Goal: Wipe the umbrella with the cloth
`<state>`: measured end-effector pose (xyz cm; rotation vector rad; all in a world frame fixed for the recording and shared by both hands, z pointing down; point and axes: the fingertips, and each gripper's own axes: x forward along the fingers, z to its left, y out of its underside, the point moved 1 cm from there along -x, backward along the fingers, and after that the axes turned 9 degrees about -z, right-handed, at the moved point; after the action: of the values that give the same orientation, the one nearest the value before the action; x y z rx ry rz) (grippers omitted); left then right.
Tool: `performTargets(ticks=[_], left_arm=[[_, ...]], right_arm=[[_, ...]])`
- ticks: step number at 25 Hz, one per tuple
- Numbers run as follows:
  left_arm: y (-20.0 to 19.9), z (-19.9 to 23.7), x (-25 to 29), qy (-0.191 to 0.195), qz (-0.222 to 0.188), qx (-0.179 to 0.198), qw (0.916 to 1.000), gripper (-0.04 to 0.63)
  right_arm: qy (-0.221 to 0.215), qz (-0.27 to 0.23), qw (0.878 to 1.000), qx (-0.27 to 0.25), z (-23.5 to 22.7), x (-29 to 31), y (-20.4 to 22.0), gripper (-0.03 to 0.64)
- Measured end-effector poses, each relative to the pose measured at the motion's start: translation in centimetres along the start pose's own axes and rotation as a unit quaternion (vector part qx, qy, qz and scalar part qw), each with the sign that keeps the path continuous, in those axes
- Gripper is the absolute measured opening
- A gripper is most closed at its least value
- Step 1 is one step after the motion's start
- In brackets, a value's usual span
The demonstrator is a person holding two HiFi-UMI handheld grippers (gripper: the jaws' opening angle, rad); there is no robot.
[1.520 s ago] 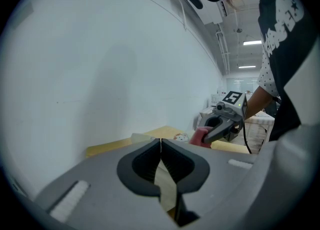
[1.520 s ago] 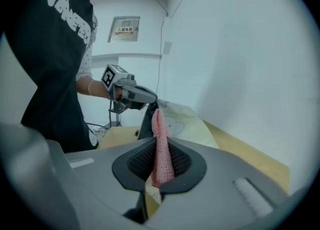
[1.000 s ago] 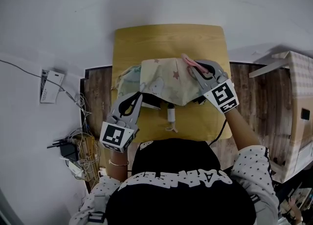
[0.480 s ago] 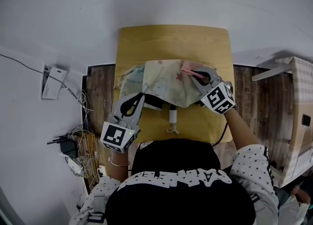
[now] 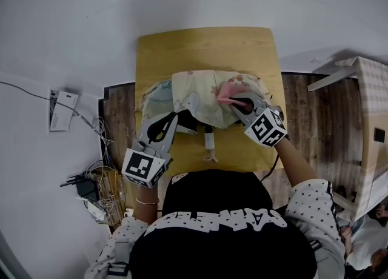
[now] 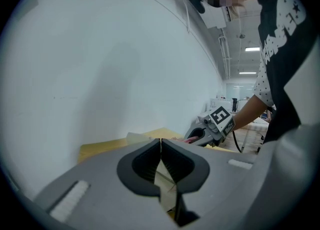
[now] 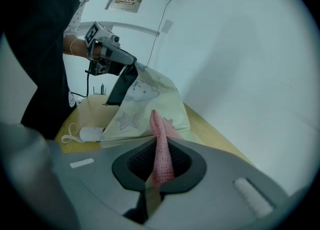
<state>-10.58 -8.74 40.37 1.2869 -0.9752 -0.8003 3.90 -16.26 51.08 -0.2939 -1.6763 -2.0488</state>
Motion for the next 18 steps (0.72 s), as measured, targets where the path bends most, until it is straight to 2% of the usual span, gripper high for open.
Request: performTargets(ticks=[10, 18], left_arm=[[-1.1, -1.1, 1.4, 0.023, -0.011, -0.026, 0.9994, 0.009], [-2.6, -3.4, 3.3, 0.060, -0.023, -0.019, 0.9978, 0.009]], right_arm=[[-0.002, -0.002, 0.999, 0.032, 2.7, -1.9, 1.3, 0.033], [-0.017, -0.003, 0.999, 0.049, 5.1, -3.2, 2.3, 0.033]])
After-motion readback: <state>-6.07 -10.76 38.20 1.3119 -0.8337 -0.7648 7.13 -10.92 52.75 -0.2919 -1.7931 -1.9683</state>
